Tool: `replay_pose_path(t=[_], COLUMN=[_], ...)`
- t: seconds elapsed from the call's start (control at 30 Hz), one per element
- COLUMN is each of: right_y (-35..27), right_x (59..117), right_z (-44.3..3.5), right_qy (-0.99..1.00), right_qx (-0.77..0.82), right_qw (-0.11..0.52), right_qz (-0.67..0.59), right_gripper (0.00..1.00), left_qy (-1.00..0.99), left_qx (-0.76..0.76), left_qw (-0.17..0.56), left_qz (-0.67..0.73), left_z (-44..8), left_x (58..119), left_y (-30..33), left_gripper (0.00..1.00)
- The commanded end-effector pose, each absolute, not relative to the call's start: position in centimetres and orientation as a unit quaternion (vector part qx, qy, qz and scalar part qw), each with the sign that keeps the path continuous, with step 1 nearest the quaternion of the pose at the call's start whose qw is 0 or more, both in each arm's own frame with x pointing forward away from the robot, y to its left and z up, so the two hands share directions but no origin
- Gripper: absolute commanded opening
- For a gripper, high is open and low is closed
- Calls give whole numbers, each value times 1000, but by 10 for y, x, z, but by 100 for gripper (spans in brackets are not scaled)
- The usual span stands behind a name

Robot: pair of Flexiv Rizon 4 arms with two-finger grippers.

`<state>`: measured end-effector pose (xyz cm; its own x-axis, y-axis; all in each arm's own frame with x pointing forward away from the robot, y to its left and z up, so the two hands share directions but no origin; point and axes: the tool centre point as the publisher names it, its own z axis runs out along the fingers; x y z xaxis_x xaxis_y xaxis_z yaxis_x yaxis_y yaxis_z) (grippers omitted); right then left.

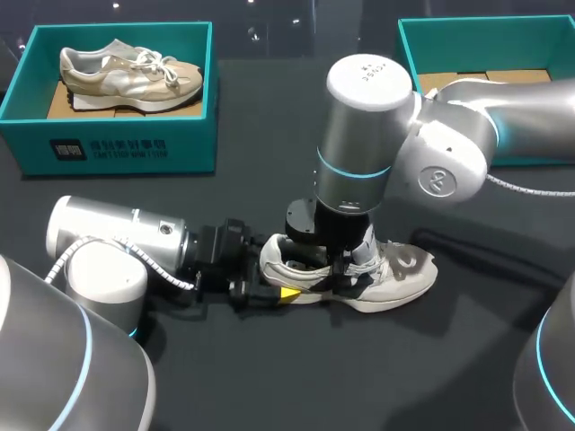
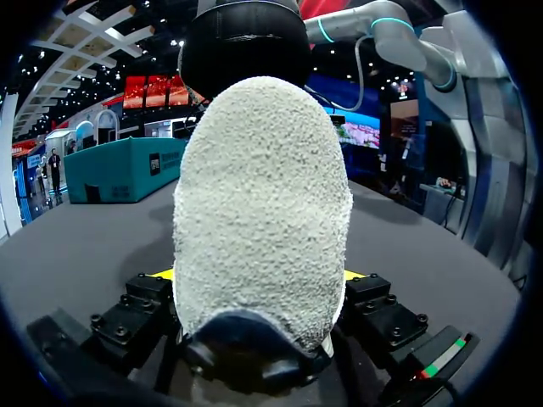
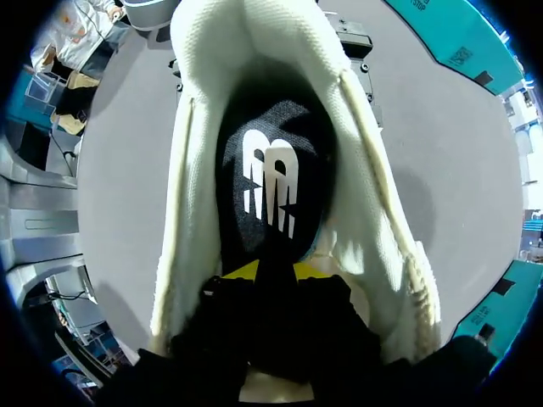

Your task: Take the shoe out of the shoebox, open the shoe tongue, remove and reinsert the insole, then place the shoe into the shoebox

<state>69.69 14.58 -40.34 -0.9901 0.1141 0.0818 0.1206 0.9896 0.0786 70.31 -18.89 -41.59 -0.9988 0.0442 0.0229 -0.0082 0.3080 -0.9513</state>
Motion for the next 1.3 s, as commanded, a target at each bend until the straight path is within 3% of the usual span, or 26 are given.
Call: replay_pose_path(t=[0.03,0.47,0.8,1.2,1.23,1.3], right_y=[138,128,147,163,162,158], right_x=[680,688,699,709,709,710], right_z=[-398,-354,-359,-370,-371,-374], right_qy=[-995,-986,-992,-991,-991,-990], right_qx=[-61,-51,-49,-65,-67,-74], right_qw=[10,-57,-56,-105,-108,-111], right_qz=[-72,-146,-97,-45,-43,-38], right_gripper=[0,0,0,0,2,15], left_qy=[-809,-809,-809,-809,-809,-809], left_qx=[-10,-10,-10,-10,-10,-10], left_qw=[22,22,22,22,22,22], left_qz=[587,587,587,587,587,587], left_z=[-417,-417,-417,-417,-417,-417], left_x=[704,704,704,704,704,704], left_y=[-187,-187,-187,-187,-187,-187], left_gripper=[0,0,0,0,0,0])
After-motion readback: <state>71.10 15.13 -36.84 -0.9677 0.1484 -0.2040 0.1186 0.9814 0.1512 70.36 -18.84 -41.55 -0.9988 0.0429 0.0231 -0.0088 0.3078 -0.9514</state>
